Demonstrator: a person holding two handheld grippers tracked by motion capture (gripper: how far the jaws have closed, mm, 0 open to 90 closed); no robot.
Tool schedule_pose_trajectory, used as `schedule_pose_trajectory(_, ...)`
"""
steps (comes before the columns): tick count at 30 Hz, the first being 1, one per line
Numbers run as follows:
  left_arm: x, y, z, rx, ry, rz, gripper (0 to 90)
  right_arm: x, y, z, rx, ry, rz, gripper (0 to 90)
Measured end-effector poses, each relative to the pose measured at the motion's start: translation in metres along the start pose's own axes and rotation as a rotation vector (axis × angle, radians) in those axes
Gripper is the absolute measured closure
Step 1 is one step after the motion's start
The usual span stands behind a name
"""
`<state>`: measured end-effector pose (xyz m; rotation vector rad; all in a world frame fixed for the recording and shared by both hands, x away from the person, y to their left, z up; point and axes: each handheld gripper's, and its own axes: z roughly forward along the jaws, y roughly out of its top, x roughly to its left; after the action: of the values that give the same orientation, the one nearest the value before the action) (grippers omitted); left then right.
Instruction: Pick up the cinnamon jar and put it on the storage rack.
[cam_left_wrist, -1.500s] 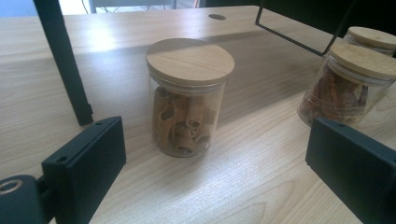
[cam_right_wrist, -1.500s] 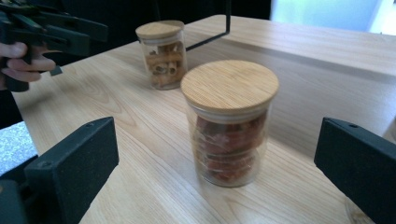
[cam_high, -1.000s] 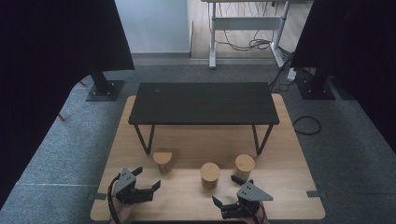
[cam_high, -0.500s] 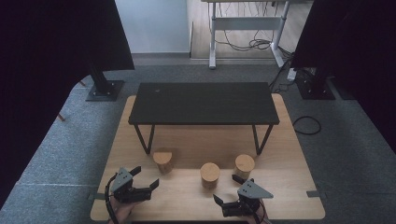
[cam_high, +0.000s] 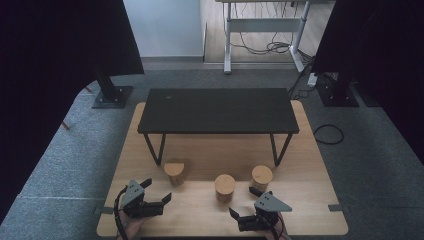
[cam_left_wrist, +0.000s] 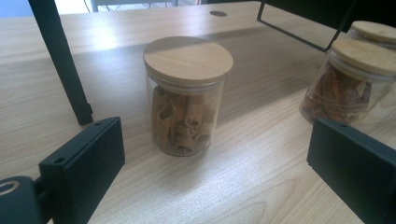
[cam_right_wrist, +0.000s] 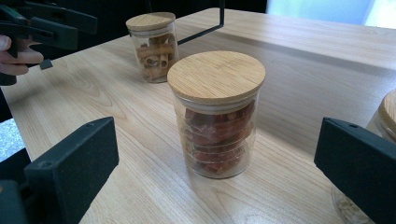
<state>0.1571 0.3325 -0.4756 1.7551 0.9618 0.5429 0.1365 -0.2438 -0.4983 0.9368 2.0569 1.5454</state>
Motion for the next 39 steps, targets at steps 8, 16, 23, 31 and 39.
schedule_pose_trajectory(8,-0.003,0.004,0.006,0.025,0.022,0.017,2.9,0.0,0.0,-0.001,-0.006,-0.001,0.006,0.0)
schedule_pose_trajectory(16,-0.009,0.011,0.018,0.066,0.053,0.048,2.8,-0.001,-0.001,-0.002,-0.013,0.002,0.017,0.0)
schedule_pose_trajectory(23,-0.01,0.021,0.033,0.089,0.055,0.08,2.7,-0.001,0.0,0.0,-0.006,0.012,0.014,0.0)
schedule_pose_trajectory(31,-0.004,0.028,0.047,0.095,0.06,0.096,2.7,0.001,0.0,0.002,0.006,0.007,0.016,0.0)
schedule_pose_trajectory(39,0.002,0.035,0.056,0.104,0.056,0.123,2.7,0.003,0.0,0.002,0.01,-0.005,0.016,0.0)
